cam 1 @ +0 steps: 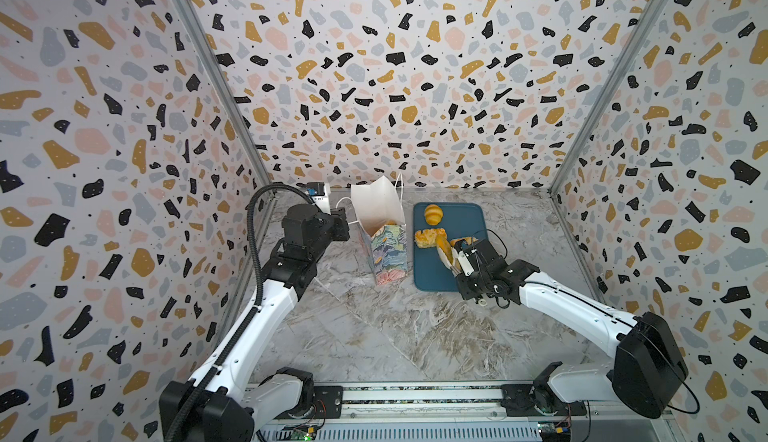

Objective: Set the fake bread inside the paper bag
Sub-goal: 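Lift the yellow oval bun in the tongs up off the tray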

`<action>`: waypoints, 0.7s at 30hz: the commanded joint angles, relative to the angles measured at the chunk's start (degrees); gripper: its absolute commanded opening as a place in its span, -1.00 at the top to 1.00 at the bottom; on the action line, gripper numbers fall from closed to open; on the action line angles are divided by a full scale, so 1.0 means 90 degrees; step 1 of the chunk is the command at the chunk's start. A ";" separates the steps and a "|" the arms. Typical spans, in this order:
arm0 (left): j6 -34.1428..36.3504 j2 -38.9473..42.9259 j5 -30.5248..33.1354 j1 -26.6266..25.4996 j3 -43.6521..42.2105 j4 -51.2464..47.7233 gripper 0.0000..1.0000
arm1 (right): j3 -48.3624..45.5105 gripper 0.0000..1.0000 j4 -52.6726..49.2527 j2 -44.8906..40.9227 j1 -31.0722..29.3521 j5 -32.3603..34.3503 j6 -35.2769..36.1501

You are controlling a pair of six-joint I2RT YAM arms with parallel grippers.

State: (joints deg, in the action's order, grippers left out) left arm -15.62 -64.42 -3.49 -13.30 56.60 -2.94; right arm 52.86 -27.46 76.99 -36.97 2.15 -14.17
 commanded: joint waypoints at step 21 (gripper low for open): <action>0.0064 0.0044 0.0094 -0.0055 -0.0029 0.0092 1.00 | 0.0376 0.79 0.0473 -0.1253 0.0036 -0.0288 -0.0445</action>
State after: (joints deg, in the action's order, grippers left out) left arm -15.62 -64.42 -3.29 -13.58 56.60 -2.94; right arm 52.90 -24.97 67.85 -36.82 0.16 -17.32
